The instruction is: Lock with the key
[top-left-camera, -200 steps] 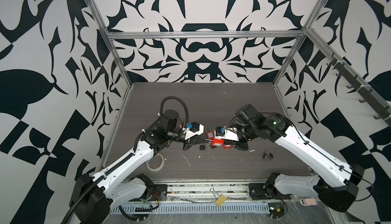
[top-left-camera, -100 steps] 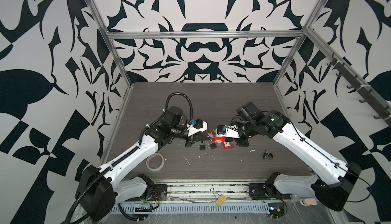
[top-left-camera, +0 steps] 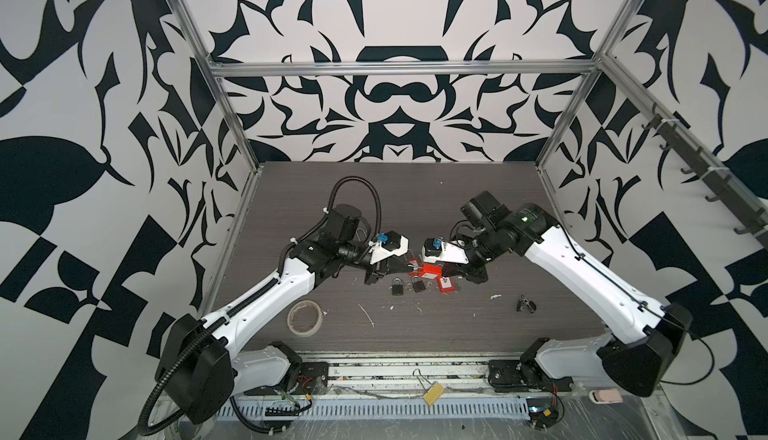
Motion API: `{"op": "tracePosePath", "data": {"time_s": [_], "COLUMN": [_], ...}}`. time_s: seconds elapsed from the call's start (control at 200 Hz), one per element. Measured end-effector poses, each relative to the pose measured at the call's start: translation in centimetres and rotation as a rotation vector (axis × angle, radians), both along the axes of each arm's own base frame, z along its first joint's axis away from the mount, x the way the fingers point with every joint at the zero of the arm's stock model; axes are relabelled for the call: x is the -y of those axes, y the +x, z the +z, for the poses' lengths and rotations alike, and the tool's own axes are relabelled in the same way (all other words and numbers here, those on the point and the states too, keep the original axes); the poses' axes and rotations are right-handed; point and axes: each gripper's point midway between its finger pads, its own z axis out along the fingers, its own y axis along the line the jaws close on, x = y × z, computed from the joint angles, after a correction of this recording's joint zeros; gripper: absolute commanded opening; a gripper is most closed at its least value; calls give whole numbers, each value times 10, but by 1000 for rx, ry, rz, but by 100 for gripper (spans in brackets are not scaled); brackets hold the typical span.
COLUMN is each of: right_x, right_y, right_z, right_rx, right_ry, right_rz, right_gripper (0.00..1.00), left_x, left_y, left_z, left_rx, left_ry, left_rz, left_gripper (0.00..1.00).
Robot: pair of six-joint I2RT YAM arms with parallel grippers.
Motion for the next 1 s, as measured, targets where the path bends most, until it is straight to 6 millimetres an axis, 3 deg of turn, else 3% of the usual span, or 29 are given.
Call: {"op": "tracePosePath", "data": {"time_s": [0.435,0.715,1.0], "right_x": [-2,-6,-5], "right_y": [8,41,47], "right_z": [-10,-12,-10], "right_rx": [-64,98,143], "right_ry": [-4,1,-10], "right_rz": [3,-32,-52], "right_gripper": [0,0,0], "left_x": [-3,-7,-4], "left_y": [10,41,45], "left_z": [-10,-9,-7], "left_rx": [82,-89,-188], "left_ry": [31,32,38], "left_rz": [11,45,15], "left_gripper": [0,0,0]}}
